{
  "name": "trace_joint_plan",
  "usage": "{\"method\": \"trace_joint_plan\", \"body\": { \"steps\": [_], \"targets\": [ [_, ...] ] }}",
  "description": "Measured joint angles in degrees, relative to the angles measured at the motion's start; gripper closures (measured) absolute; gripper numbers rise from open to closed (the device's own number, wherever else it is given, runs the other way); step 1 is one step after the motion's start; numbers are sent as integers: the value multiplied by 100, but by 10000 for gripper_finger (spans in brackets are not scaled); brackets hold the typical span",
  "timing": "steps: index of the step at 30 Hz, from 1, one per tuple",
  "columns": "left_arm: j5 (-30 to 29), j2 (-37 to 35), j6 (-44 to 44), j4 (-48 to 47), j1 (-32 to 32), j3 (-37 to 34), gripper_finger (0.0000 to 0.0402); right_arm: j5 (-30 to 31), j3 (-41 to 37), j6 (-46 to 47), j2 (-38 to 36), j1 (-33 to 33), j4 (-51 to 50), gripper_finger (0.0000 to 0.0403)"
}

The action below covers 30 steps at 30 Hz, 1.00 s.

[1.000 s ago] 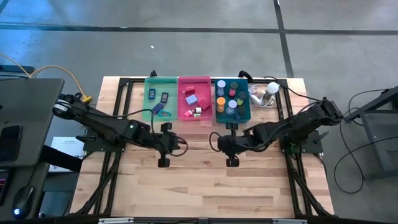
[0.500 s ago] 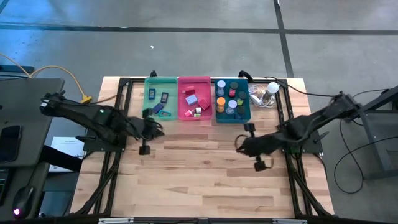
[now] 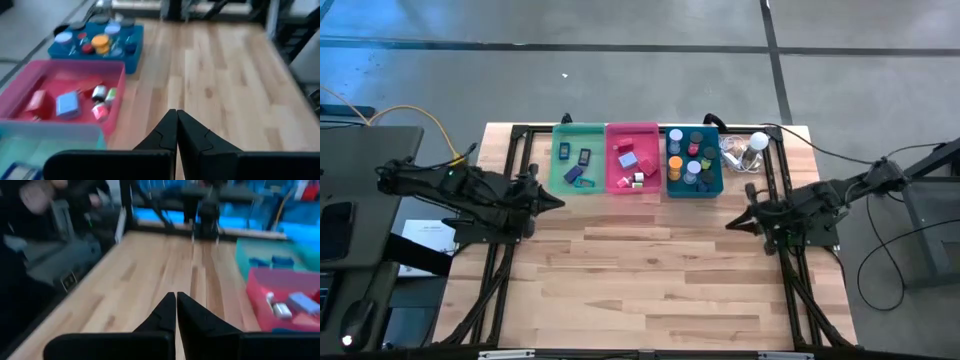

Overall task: Pick & Place Office items
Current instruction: Return to home position

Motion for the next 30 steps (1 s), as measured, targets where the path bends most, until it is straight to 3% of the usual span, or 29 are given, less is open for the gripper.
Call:
{"method": "trace_joint_plan", "body": {
  "steps": [4, 13, 26, 30],
  "targets": [
    [360, -713, -12, 750, -16, -762, 401, -294, -510, -96, -977, -254, 178, 399],
    [371, -1740, -194, 1500, -15, -1895, 401, -724, -1489, -407, -2286, -702, 750, 399],
    [421, -2099, -371, 2222, -17, -2834, 401, -1368, -2660, -185, -2476, -1209, 2025, 399],
    [741, -2100, -216, 2267, -17, -2976, 401, -1393, -2663, -36, -2439, -1316, 1803, 399]
  ]
}}
